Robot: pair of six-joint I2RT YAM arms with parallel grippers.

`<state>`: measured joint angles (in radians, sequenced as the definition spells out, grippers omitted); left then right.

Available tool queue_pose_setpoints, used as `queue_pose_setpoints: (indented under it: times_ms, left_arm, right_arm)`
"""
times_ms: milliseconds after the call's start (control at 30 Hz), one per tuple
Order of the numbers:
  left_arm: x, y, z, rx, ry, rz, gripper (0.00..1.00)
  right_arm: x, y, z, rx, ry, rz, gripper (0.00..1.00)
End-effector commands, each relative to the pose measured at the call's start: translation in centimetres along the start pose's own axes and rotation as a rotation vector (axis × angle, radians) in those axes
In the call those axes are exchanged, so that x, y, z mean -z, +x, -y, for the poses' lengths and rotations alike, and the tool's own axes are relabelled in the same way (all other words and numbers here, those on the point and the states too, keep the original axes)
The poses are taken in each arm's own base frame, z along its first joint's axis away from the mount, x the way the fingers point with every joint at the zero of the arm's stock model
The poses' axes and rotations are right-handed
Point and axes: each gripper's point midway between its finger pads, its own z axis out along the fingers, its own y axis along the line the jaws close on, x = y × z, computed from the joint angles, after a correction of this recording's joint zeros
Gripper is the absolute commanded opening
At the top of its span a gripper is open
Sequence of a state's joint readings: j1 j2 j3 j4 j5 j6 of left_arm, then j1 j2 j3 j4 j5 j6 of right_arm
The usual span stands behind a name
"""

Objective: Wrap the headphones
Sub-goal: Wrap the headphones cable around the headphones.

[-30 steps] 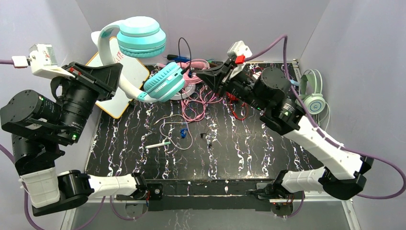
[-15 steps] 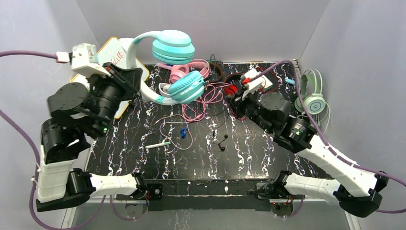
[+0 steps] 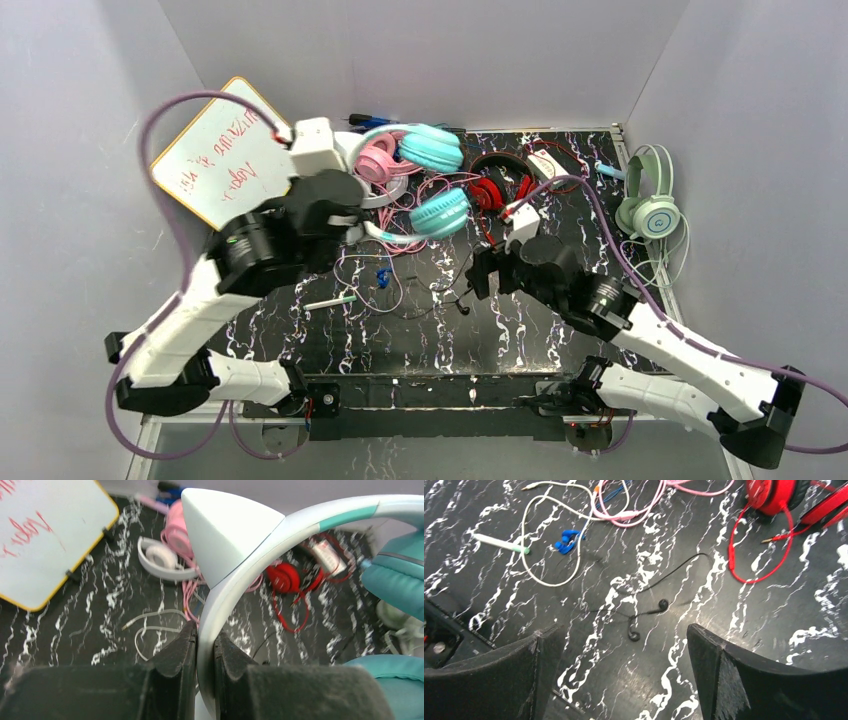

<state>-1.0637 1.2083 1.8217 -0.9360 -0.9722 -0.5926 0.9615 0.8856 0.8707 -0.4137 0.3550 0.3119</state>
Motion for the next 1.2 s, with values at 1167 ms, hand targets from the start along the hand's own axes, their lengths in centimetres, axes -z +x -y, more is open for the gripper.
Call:
queue_pose_setpoints:
  times_ms: [1167]
  left_arm:
    - [-8.0, 19.6, -5.5, 0.172, -0.153, -0.932, 0.00]
  right_arm:
    - [-8.1, 6.1, 0.1, -0.270, -0.271, -0.138, 0.89]
